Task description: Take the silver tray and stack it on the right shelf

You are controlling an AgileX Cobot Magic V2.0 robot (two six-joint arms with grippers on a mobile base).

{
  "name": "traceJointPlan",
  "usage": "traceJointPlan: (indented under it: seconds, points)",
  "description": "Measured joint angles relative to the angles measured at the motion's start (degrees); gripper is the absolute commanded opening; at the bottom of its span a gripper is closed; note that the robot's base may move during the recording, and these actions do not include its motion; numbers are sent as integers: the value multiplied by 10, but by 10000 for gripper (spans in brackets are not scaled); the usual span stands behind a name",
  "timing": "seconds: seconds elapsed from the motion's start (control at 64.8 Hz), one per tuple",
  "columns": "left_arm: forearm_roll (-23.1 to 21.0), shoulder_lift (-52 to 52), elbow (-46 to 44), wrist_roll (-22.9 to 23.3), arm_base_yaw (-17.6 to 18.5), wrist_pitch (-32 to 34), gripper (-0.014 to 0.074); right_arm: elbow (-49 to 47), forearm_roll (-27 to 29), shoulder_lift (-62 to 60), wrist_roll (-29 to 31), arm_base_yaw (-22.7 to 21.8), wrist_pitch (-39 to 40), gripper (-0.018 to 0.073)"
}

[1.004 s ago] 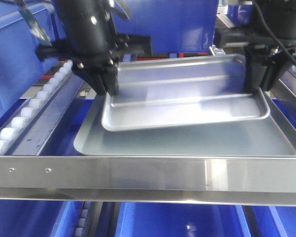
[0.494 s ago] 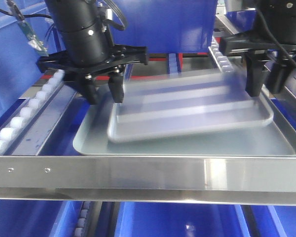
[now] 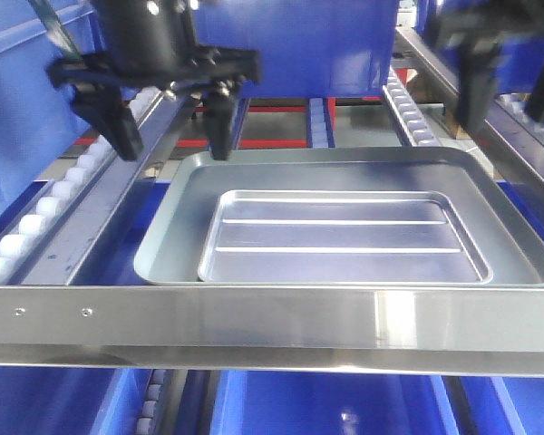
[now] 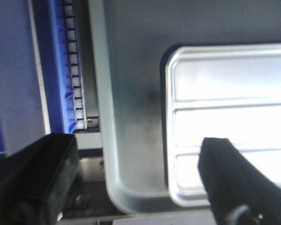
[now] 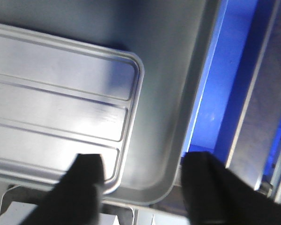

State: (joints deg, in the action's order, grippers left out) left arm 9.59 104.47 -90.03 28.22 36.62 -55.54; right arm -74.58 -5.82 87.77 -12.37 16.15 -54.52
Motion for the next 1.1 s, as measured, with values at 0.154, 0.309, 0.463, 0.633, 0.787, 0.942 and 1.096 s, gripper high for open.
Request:
traceJointPlan:
  seconds: [0.154,0.309,0.463,0.633,0.787,0.942,1.096]
  points:
    - [31,-107,55,-11,33,1,-66,33,0,-95,3,0,-8,56]
    - [47,-221,167,-14,69,59,-81,132,0,-191,5,0,27,58]
    - [57,-341,329,-14,80,182,-81,274,0,-302,6,0,112,58]
    - [70,-471,518,-14,80,348,-81,421,0,-424,6,0,213,58]
    - [84,-573,643,-14,80,465,-81,487,0,-523,6,0,244,58]
    - [115,-640,704,-14,80,538,-81,496,0,-596,6,0,253,58]
    - [126,-663,713,-14,80,558,-81,496,-1,-612,6,0,260,58]
